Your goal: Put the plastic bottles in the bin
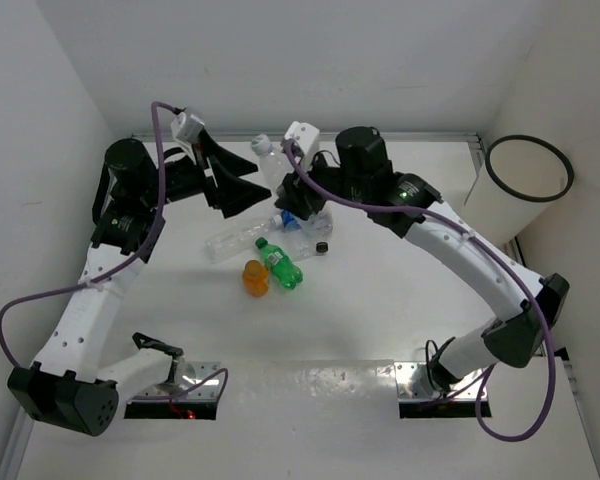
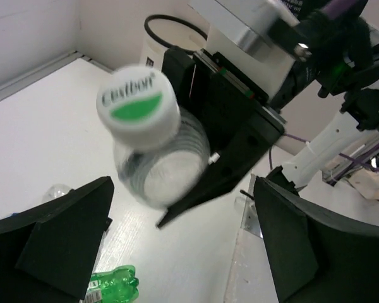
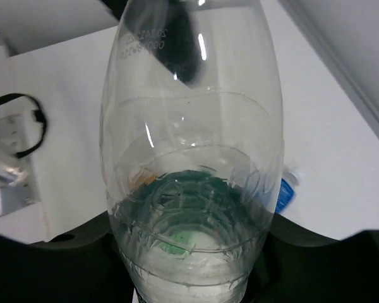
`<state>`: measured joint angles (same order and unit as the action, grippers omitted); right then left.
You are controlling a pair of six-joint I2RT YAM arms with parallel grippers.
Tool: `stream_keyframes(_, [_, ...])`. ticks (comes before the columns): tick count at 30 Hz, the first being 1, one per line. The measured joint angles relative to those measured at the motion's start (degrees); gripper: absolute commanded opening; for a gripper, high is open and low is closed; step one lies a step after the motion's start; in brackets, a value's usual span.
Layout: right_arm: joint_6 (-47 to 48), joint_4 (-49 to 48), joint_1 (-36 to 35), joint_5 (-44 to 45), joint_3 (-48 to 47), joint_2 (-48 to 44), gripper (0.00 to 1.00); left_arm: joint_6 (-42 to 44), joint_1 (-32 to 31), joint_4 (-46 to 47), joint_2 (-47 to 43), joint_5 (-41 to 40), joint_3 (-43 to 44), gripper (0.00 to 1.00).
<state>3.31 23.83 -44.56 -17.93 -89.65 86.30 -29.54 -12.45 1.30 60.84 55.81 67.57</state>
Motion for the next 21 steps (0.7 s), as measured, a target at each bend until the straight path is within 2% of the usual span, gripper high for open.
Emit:
stream_keyframes(3, [-0.7, -0.2, 5.0, 2.0, 1.8, -2.6, 0.01, 1.9, 1.7, -3.6, 1.4, -1.1, 3.9, 1.0])
stream_keyframes(6, [-2.5, -0.8, 15.3, 3.3, 2.2, -6.6, 0.01, 3.2, 5.2, -4.5, 3.7, -2.4, 8.2, 1.0])
stream_keyframes(9, [-4.3, -4.6, 32.5, 5.7, 1.4, -10.0, 0.0, 5.0, 7.5, -5.4, 5.6, -4.7, 9.2, 1.0])
stream_keyframes(12, [-5.3, -10.2, 45.4, 12.7, 0.9, -11.1, 0.0, 6.8, 8.0, -7.3, 8.0, -6.6, 9.1, 1.0])
stream_keyframes(17, [-7.7, -20.4, 58.6, 22.7, 2.8, -10.9, 0.0, 10.6, 8.4, -12.0, 11.5, -11.7, 6.8, 1.0])
stream_keyframes(21, [-10.0, -25.3, 64.5, 27.2, 3.8, -8.2, 0.0, 13.6, 10.3, -15.0, 13.0, -15.0, 5.5, 1.0])
